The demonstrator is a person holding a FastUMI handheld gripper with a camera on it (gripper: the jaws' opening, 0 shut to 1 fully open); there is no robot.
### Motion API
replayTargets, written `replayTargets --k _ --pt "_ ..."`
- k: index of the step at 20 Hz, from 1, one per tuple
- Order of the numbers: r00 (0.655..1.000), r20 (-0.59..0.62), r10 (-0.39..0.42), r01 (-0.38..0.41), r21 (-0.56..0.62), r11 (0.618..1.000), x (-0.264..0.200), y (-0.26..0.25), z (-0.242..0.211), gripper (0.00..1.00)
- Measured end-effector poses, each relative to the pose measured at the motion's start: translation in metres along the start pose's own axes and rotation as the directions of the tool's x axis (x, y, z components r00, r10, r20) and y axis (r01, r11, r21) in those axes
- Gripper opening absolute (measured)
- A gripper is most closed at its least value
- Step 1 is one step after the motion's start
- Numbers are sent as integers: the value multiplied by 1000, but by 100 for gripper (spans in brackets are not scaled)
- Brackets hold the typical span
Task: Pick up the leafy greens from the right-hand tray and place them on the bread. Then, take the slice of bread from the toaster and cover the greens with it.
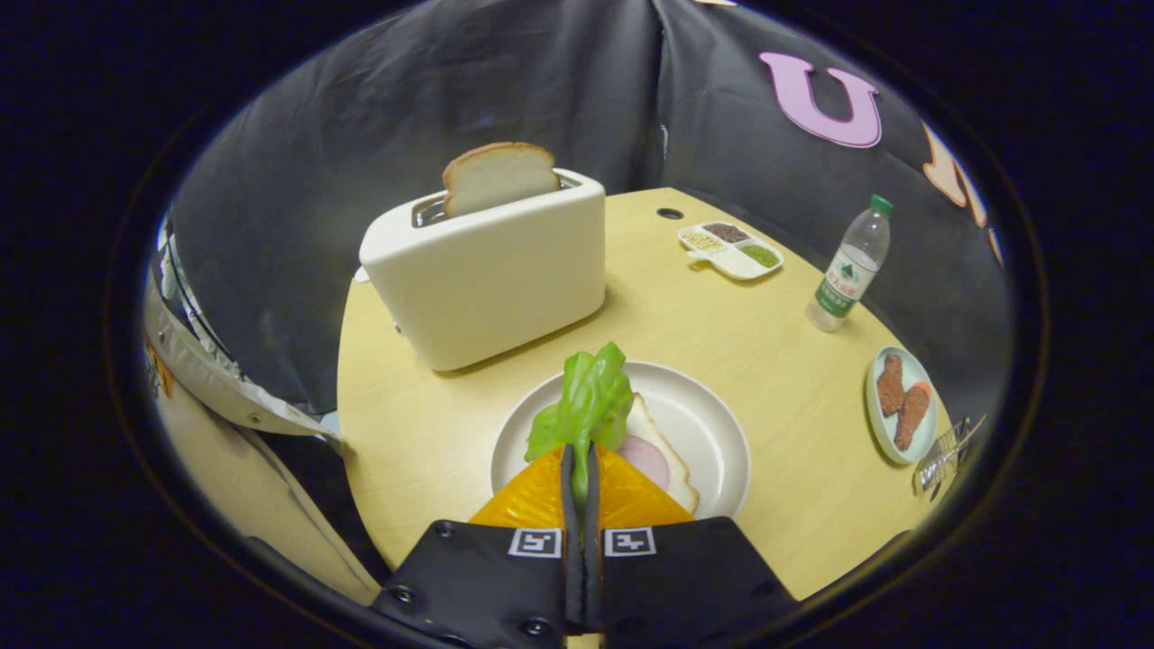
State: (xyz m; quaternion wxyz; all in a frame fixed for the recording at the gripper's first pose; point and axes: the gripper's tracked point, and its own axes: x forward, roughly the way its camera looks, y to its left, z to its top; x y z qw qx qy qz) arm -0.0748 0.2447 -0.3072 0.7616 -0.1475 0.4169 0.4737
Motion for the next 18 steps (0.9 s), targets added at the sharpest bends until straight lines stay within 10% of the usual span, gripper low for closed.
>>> replayTargets --k 6,18 --pt "998 -67 -21 20 -17 1000 23 -5 -12 9" --pt "993 -55 -106 105 -15 994 11 -21 -1 78"
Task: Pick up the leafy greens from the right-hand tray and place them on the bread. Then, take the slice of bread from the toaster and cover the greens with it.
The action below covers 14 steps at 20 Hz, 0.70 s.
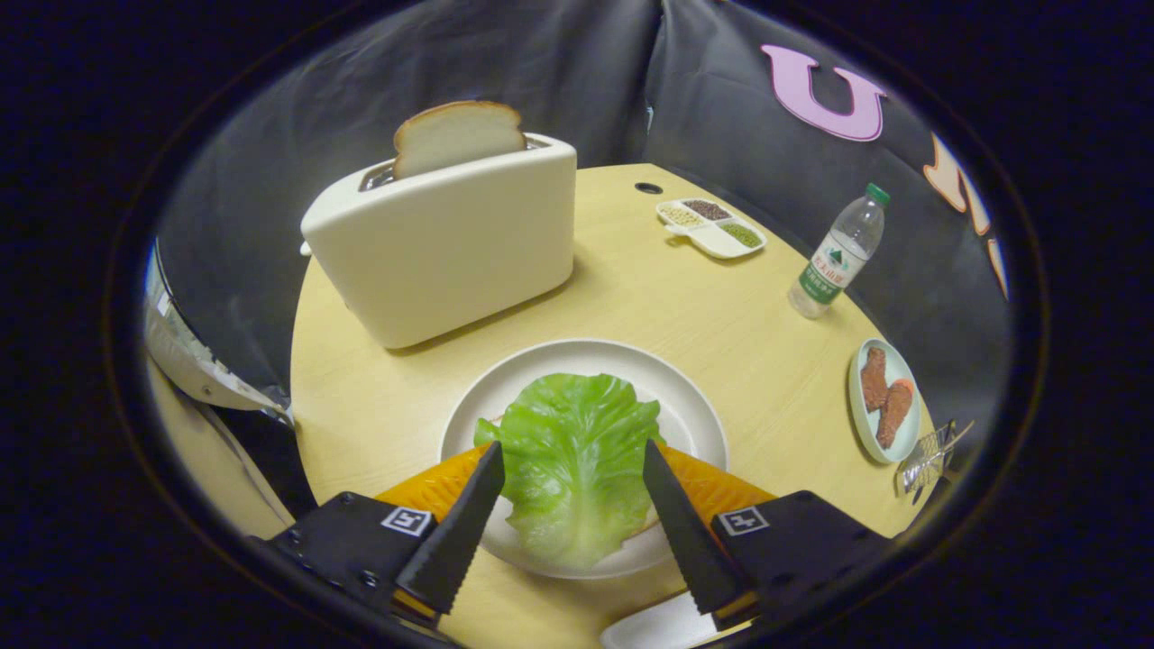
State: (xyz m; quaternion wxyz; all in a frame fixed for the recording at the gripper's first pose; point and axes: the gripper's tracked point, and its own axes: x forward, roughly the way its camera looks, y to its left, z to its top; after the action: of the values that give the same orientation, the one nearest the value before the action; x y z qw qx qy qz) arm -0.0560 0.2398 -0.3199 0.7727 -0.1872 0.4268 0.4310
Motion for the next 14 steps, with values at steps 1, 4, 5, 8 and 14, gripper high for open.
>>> replayTargets --k 1,4,5,8,14 --pt "1000 16 -4 4 7 1000 -2 1 8 83" --pt "998 67 -12 12 10 1000 -17 6 41 100" --pt "996 83 -16 16 5 1000 -23 7 53 100" --pt "991 135 -19 19 0 1000 -37 17 92 100" --pt "980 201 -6 3 16 1000 -48 44 153 100"
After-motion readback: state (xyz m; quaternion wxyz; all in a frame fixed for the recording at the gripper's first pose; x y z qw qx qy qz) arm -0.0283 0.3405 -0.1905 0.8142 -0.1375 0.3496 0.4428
